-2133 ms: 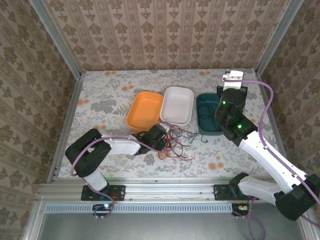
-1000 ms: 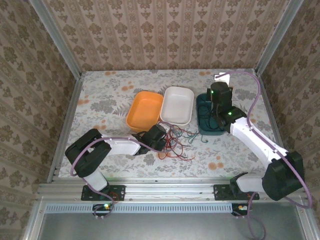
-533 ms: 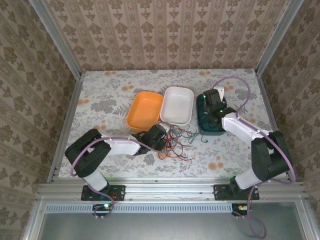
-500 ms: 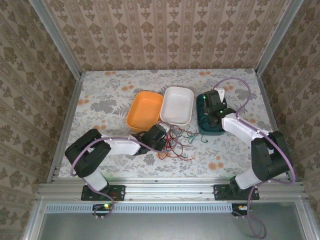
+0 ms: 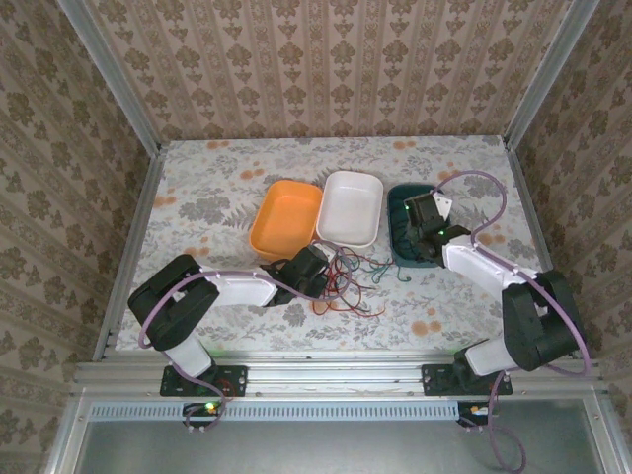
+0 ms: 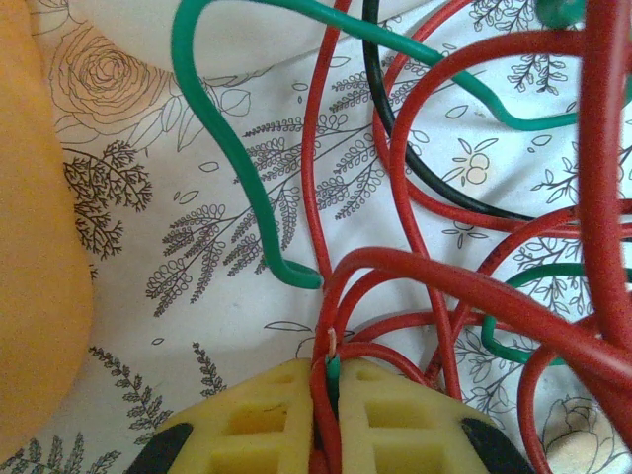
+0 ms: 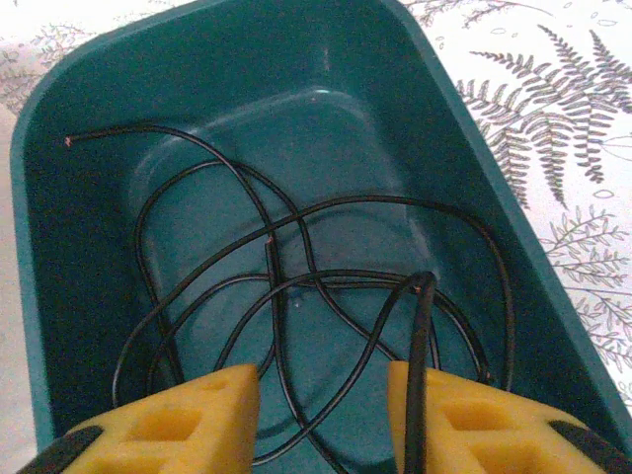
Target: Untangle the cables
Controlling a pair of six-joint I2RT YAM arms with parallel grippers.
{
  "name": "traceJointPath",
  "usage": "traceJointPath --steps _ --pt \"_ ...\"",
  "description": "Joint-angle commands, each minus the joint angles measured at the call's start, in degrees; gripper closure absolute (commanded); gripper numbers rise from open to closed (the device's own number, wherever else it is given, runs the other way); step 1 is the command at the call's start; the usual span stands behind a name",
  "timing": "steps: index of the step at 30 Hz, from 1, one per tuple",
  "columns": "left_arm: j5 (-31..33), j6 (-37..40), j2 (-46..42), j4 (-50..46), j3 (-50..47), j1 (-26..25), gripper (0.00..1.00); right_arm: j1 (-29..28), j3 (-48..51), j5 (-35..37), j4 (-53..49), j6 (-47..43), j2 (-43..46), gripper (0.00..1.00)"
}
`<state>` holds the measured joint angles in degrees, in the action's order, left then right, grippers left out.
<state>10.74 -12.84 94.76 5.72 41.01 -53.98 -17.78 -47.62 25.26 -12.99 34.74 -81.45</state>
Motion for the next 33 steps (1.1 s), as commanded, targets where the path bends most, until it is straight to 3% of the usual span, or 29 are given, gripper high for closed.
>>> traceJointPath --steps 1,7,10,12,14,17,21,24,29,33 --pt "0.2 1.2 0.1 -4.4 -0.2 0.3 1.00 0.0 -0.5 3.1 -4.2 1.1 4.9 0.55" --pt "-0.1 1.3 -1.7 -3.8 -0.5 0.7 1.00 0.0 -1.3 8.0 -8.1 -0.8 12.4 0.45" --pt "-1.1 1.3 -2.5 -3.2 -0.7 1.2 1.00 -0.1 -1.2 6.6 -8.1 -2.4 15.7 0.44" --pt "-2.0 1.3 -2.7 -2.7 -0.8 1.5 1.00 -0.3 -0.9 1.1 -6.3 -5.5 17.2 0.44" --pt "-3.0 1.4 -2.9 -2.1 -0.9 1.7 1.00 -1.7 -0.7 -9.1 -4.0 -10.0 17.6 0.46" --pt "-4.4 1.6 -2.9 -1.4 -1.2 1.7 1.00 -6.9 -0.7 -26.1 -1.9 -16.2 16.8 0.48" --pt "-5.5 1.6 -3.4 -1.2 -1.4 1.8 1.00 -12.7 -0.7 -39.8 -1.5 -17.1 12.8 0.48" --pt "-5.5 1.6 -4.2 -1.2 -1.7 1.8 1.00 -14.4 0.5 -40.8 -0.6 -15.1 9.5 0.50" --pt "-5.9 1.9 -4.9 -1.6 -2.0 2.0 1.00 -14.3 3.4 -33.8 3.5 -11.5 6.5 0.53" --pt "-6.3 1.9 -4.7 -1.8 -2.1 1.9 1.00 -12.7 3.6 -34.3 6.8 -9.9 4.0 0.54"
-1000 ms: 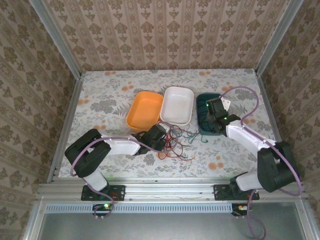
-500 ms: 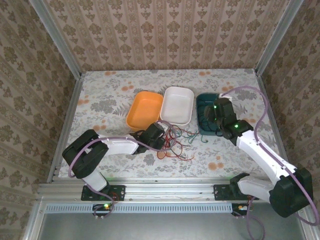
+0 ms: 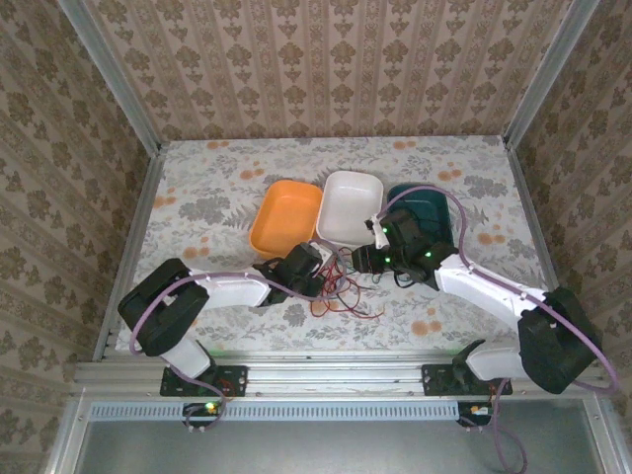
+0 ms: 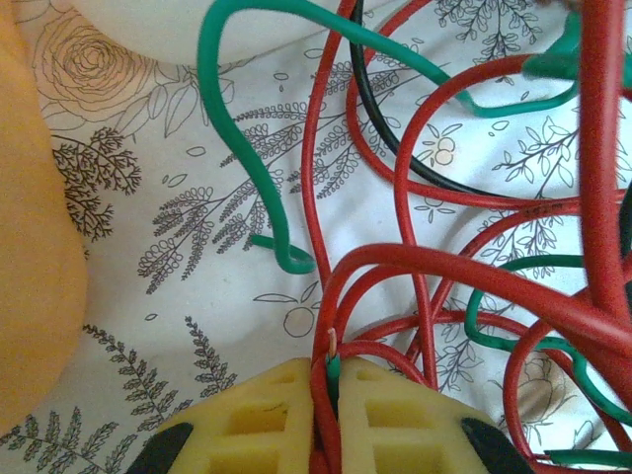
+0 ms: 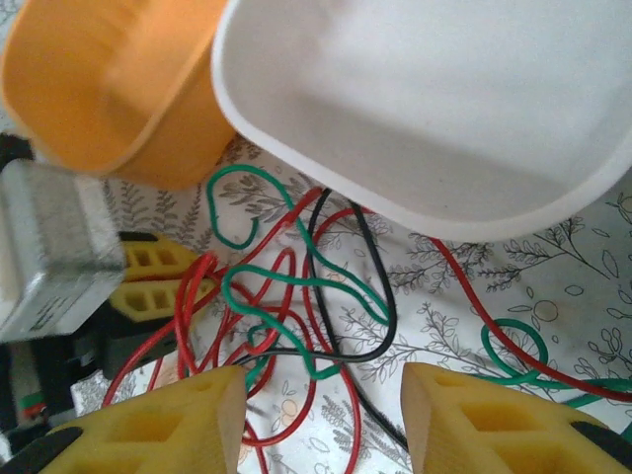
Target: Untangle the cables
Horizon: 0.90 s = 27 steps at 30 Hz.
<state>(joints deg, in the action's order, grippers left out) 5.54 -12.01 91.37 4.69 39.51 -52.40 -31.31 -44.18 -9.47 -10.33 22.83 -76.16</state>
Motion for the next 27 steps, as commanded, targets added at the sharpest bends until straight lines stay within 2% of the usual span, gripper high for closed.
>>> traceJointPath --steps 1,7,12,14,18,21,27 --pt "-1.1 1.1 -1.2 -0.8 -0.6 0.3 1.00 1.1 0.0 0.0 4.7 2.4 -2.2 0.54" --pt "-1.1 0.9 -0.8 -0.6 -0.7 0.3 1.00 1.3 -1.6 -2.8 5.8 2.6 -8.6 0.55" --pt "-1.1 0.6 -0.7 -0.2 -1.1 0.2 1.00 1.3 -1.5 -2.4 8.1 3.5 -11.9 0.56" --pt "-1.1 0.5 -0.8 -0.3 -1.2 0.2 1.00 1.3 -1.4 -1.3 9.4 4.3 -13.1 0.61" --pt "-0.3 0.2 -0.8 -0.5 -1.3 0.1 1.00 1.3 -1.1 -0.1 11.6 6.4 -14.5 0.86" --pt "0.2 0.1 -0.8 -0.5 -1.5 0.2 1.00 1.3 -0.4 0.6 11.6 6.8 -12.8 0.99" --pt "0.9 -0.2 0.1 -0.3 -1.6 0.2 1.00 1.2 2.9 6.5 9.1 6.5 -0.8 1.00"
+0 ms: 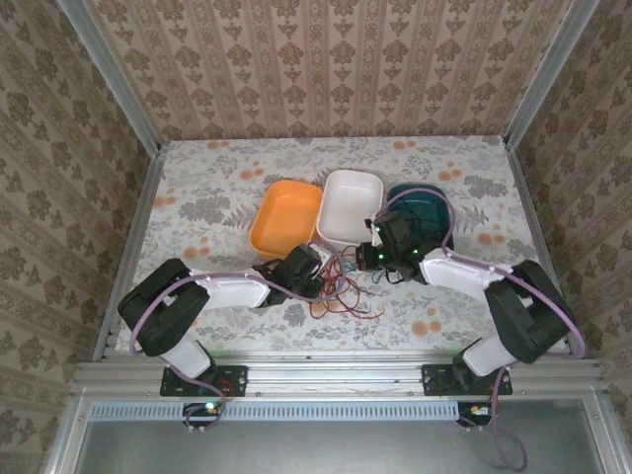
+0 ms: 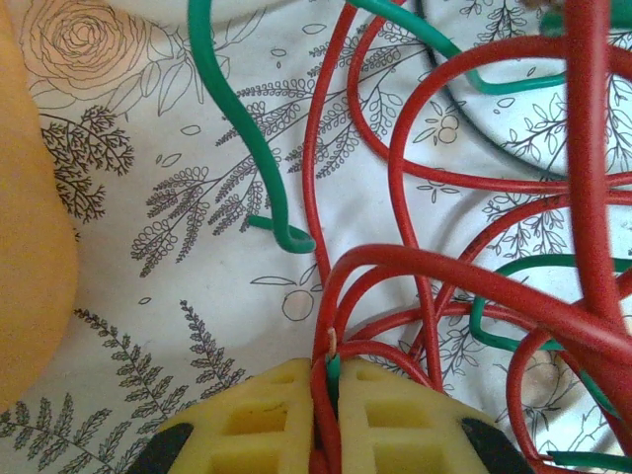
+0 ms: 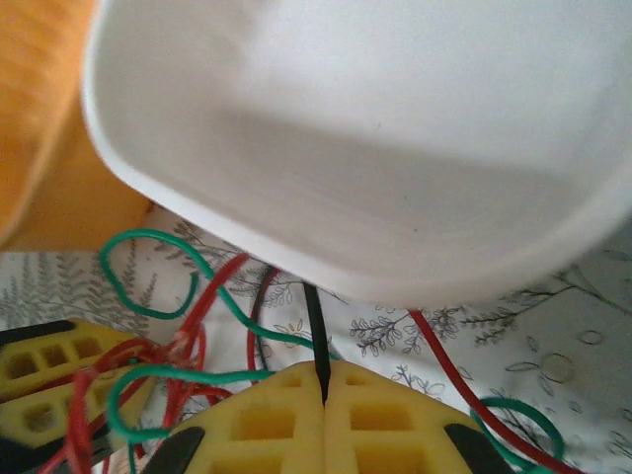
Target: Untangle the cables
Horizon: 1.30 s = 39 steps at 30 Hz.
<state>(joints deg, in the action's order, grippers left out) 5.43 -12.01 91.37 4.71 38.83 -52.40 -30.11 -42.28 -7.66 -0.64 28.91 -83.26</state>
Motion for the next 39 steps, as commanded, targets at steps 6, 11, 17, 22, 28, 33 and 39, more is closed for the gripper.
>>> traceJointPath --steps 6,11,17,22,28,33,39 --pt "0.5 -0.8 1.1 0.4 -1.2 0.1 1.00 0.3 1.7 12.6 -6.0 -1.5 19.4 1.00" --pt "0.4 -0.8 1.6 0.5 -1.1 0.1 1.00 2.4 -0.3 16.5 -7.8 -2.6 27.0 1.00" --pt "0.4 -0.7 1.8 0.2 -1.0 0.2 1.00 6.4 -4.1 25.1 -10.2 -4.0 31.4 1.00" --pt "0.6 -0.7 2.4 0.1 -0.4 -0.1 1.00 14.0 -6.1 26.2 -11.4 -3.0 28.0 1.00" --pt "0.6 -0.3 2.2 -0.9 0.4 -0.2 1.00 18.8 -8.6 27.3 -11.2 -4.0 17.7 1.00" --pt "0.9 0.1 1.4 -1.9 0.3 -0.3 1.00 21.2 -9.5 29.0 -10.3 -3.0 7.2 1.00" --pt "1.3 0.7 0.6 -2.8 0.5 -0.3 1.00 21.5 -12.6 25.6 -10.4 -3.0 0.6 0.54"
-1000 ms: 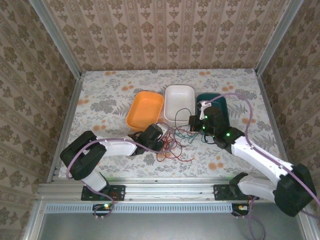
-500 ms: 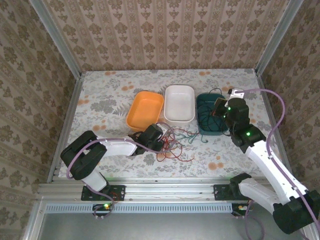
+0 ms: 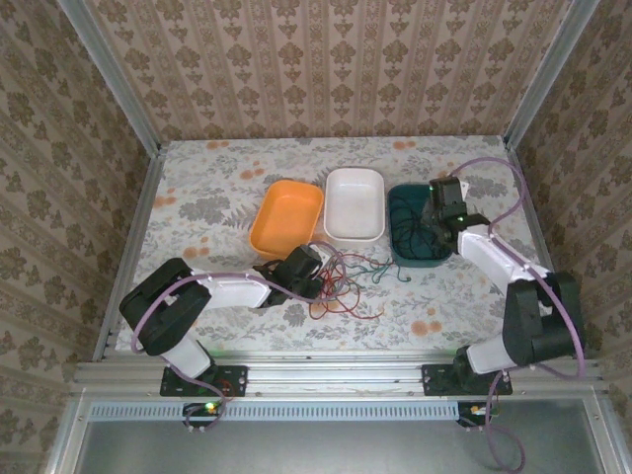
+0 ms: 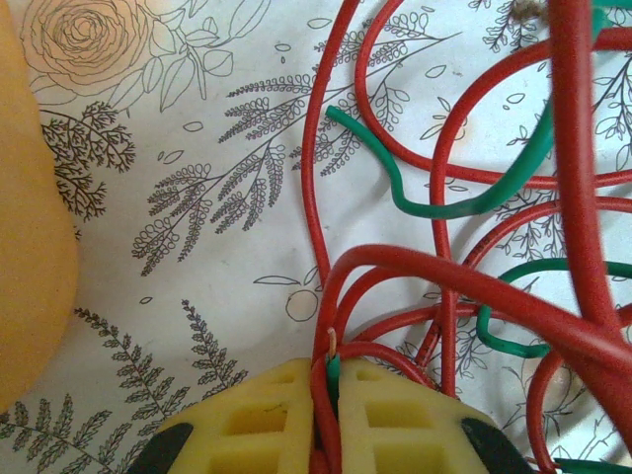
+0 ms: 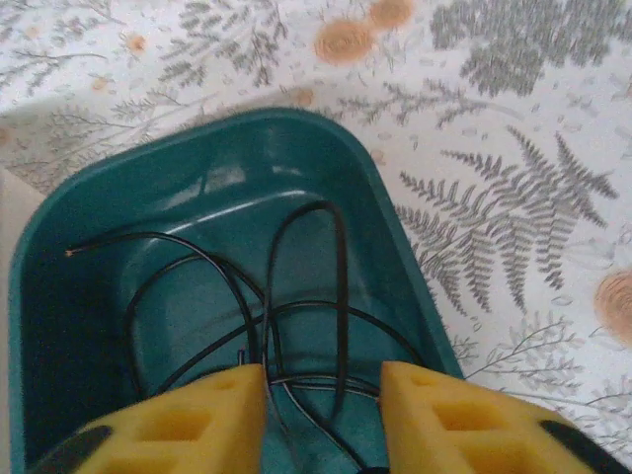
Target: Untangle the cables
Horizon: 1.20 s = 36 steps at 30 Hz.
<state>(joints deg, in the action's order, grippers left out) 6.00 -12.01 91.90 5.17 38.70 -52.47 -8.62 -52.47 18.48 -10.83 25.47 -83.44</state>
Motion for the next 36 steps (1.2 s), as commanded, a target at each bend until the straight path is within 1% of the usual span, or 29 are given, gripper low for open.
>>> traceJointPath --steps 1,3,4,6,8,10,12,14,16,17,19,22,26,36 --pt "0.8 0.6 0.0 -3.3 0.6 -0.3 1.00 0.0 -1.9 -1.0 0.4 0.4 1.7 0.51" --pt "0.8 0.6 -0.1 -3.0 0.6 -0.2 1.00 0.0 -1.0 -1.1 0.7 0.1 3.4 0.48" --pt "0.8 0.5 -0.1 -2.8 0.5 -0.3 1.00 -0.1 -0.5 -1.0 0.4 -0.1 6.1 0.48" --pt "0.6 0.4 0.1 -2.3 0.5 -0.2 1.00 -0.2 0.5 -1.0 -0.6 -0.8 8.8 0.47" --pt "0.7 0.4 0.3 -1.9 0.5 -0.3 1.00 -1.1 1.7 -1.0 -2.4 -1.7 12.1 0.46" --pt "0.6 0.3 0.5 -1.4 0.5 -0.3 1.00 -3.2 3.0 -2.1 -4.5 -1.9 15.1 0.46" --pt "0.6 0.2 0.7 -1.1 0.6 -0.3 1.00 -6.3 4.8 -5.8 -5.7 -2.9 17.8 0.46" --pt "0.4 0.2 1.1 -0.7 0.7 -0.3 1.00 -10.8 7.6 -11.4 -6.0 -3.7 19.9 0.46" --pt "0.4 0.1 1.5 -0.5 0.8 -0.4 1.00 -14.8 10.4 -15.5 -5.7 -2.5 20.5 0.46" --pt "0.4 0.1 1.8 -0.5 0.9 -0.4 1.00 -17.0 11.7 -16.5 -5.4 -1.6 20.3 0.47" --pt "0.4 0.1 2.0 -0.5 1.1 -0.5 1.00 -20.0 13.7 -15.6 -5.2 0.8 19.1 0.48" --pt "0.5 0.1 2.1 -0.6 1.3 -0.6 1.00 -22.5 15.7 -13.9 -4.3 3.5 16.5 0.49" --pt "0.7 0.1 1.8 -0.8 1.0 -0.7 1.00 -22.8 16.5 -13.0 -2.4 5.7 13.0 0.50" --pt "0.9 0.1 1.9 -0.9 0.9 -0.9 1.00 -23.0 14.4 -16.5 1.2 6.1 5.3 0.51"
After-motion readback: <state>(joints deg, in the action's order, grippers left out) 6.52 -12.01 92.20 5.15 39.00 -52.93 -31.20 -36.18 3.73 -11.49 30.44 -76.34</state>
